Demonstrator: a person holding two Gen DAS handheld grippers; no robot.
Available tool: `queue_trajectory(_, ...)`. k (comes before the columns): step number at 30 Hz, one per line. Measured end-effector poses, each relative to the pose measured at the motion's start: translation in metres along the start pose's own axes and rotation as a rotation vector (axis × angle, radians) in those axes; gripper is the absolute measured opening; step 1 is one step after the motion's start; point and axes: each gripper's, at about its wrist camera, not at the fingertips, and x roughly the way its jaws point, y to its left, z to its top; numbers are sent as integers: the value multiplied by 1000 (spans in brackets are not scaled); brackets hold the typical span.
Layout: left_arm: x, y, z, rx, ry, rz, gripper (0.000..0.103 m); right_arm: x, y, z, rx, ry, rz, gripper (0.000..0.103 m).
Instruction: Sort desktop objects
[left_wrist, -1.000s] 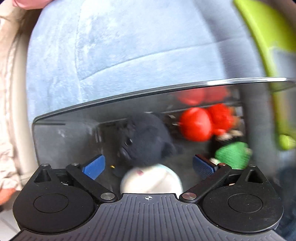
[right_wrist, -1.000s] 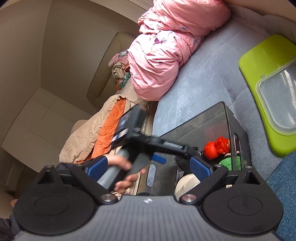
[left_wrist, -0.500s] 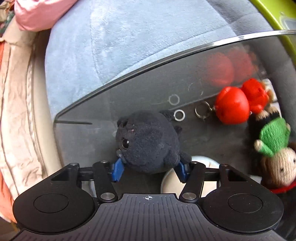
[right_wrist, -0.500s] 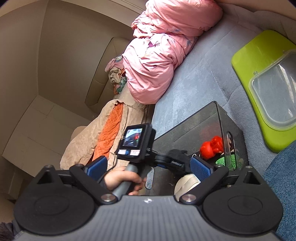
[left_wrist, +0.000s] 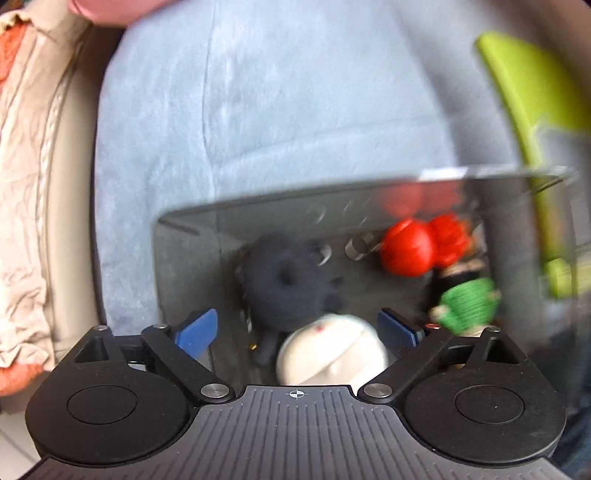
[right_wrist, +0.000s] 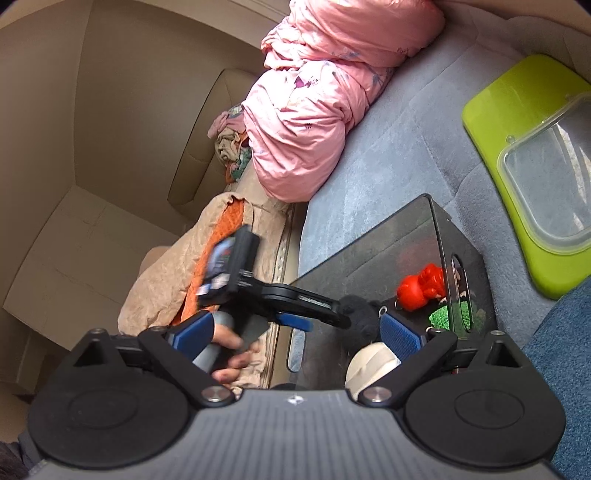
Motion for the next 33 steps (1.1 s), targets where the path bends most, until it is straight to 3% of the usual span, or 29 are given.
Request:
queue_trajectory(3, -5, -18, 0, 14, -4, -166, 99, -1, -1, 1, 12, -9, -4, 98)
queue_trajectory(5, 10, -40, -4, 45, 56, -270, 99, -2, -2, 1, 19, -15, -7, 98)
queue_trajectory(12, 91, -105, -17, 123, 226, -236, 98, -11, -3, 2, 12, -33, -13, 98)
queue_trajectory(16, 99, -109, -14, 162, 222, -224, 99, -14, -12, 2, 41, -41, -19, 98)
queue_trajectory(18, 91, -113, -14, 225, 193, -172, 98, -15, -15, 2, 52, -45, -21, 98)
queue_trajectory(19, 87, -115, -16, 256, 178, -148, 95, -15, -16, 2, 56, -47, -21, 98)
queue_trajectory(21, 79, -119, -19, 291, 172, -151, 73, -14, -16, 3, 56, -47, -19, 98)
queue_trajectory(23, 74, -120, -20, 305, 177, -159, 66, -13, -15, 3, 53, -46, -16, 98)
queue_trajectory(25, 73, -121, -22, 325, 169, -141, 71, -11, -14, 2, 49, -41, -17, 98)
queue_trajectory(27, 75, -119, -23, 316, 157, -125, 86, -9, -13, 2, 44, -35, -19, 98)
queue_trajectory(30, 80, -105, -22, 249, 145, -196, 89, -7, -13, 1, 44, -31, -27, 98)
queue_trajectory(33, 60, -74, -26, 150, 122, -359, 91, -8, -13, 2, 37, -35, -55, 98)
